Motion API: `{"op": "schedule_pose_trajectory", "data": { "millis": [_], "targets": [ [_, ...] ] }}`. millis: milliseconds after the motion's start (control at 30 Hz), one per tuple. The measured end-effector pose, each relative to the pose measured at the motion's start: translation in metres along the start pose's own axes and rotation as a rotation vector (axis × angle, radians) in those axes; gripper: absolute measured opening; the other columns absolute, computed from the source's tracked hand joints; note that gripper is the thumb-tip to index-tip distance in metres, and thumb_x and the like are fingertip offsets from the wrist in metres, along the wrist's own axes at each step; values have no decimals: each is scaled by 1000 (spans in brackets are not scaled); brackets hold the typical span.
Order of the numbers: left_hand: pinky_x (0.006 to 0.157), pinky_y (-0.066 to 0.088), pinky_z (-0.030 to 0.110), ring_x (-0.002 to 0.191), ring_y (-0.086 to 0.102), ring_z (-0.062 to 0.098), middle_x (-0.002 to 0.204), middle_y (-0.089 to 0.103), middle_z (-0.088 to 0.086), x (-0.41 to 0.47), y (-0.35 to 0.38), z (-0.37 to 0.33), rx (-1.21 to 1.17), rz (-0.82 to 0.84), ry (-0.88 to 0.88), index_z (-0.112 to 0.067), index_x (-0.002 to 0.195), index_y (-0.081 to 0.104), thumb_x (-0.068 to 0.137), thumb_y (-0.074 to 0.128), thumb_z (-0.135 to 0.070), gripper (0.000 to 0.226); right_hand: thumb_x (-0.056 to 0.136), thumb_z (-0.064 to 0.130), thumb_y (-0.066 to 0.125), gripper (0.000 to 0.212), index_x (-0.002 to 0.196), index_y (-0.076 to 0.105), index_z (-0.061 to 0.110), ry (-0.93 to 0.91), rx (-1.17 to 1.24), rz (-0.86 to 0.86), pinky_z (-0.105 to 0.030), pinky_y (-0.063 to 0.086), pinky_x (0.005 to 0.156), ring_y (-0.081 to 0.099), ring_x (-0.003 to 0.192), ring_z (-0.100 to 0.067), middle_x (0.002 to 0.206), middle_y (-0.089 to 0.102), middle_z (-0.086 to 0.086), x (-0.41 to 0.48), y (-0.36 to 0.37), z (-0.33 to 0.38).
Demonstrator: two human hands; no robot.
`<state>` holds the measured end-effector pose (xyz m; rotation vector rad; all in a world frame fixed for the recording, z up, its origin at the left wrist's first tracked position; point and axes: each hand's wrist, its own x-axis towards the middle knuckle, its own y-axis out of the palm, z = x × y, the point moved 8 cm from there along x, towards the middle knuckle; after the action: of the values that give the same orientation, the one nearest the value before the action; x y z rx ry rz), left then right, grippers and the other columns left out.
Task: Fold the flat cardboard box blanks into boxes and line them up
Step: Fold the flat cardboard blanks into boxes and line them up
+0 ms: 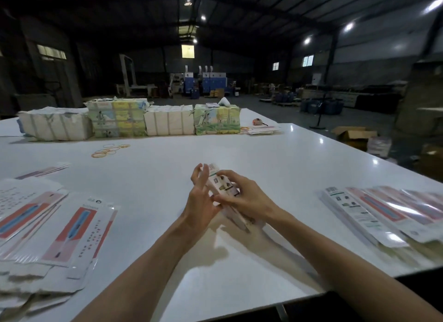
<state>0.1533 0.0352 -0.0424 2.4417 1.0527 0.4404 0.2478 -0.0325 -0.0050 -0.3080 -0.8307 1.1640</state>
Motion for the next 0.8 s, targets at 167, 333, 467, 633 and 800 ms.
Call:
{"op": "schedule_pose_trajectory", "data": {
  "millis": [167,333,467,633,800],
  "targets": [
    [84,64,53,108,76,39,129,71,4,2,-1,14,198,50,-41,-57,141,43,97,49,-73,47,91,38,79,62,147,56,27,69,-126,-50,-26,60,89,67,111,-14,142,64,-1,-23,-46,-4],
    [76,65,42,98,78,37,110,77,7,4,2,22,410,129,-40,-50,138,42,97,64,-58,48,98,40,68,57,151,52,25,280,-399,-34,-37,53,101,64,120,-22,145,62,-7,-69,-94,-43],
    [82,64,39,96,77,35,104,77,14,-1,6,22,504,180,7,-29,137,59,105,62,-39,34,107,32,52,45,149,50,18,425,-818,-57,-44,36,119,43,145,-33,153,49,-11,-107,-129,-77],
    [80,62,33,87,74,28,97,76,15,-6,13,24,588,233,4,-18,124,71,108,59,-24,21,108,31,47,36,142,52,18,496,-1095,-120,-40,38,117,48,137,-26,147,52,-6,-133,-152,-96],
    [80,61,30,86,73,26,94,76,12,-3,9,28,626,248,-1,-19,118,75,109,58,-18,19,109,34,48,38,144,49,19,606,-1157,-85,-43,41,114,51,134,-26,147,52,-5,-142,-173,-108]
  ]
}}
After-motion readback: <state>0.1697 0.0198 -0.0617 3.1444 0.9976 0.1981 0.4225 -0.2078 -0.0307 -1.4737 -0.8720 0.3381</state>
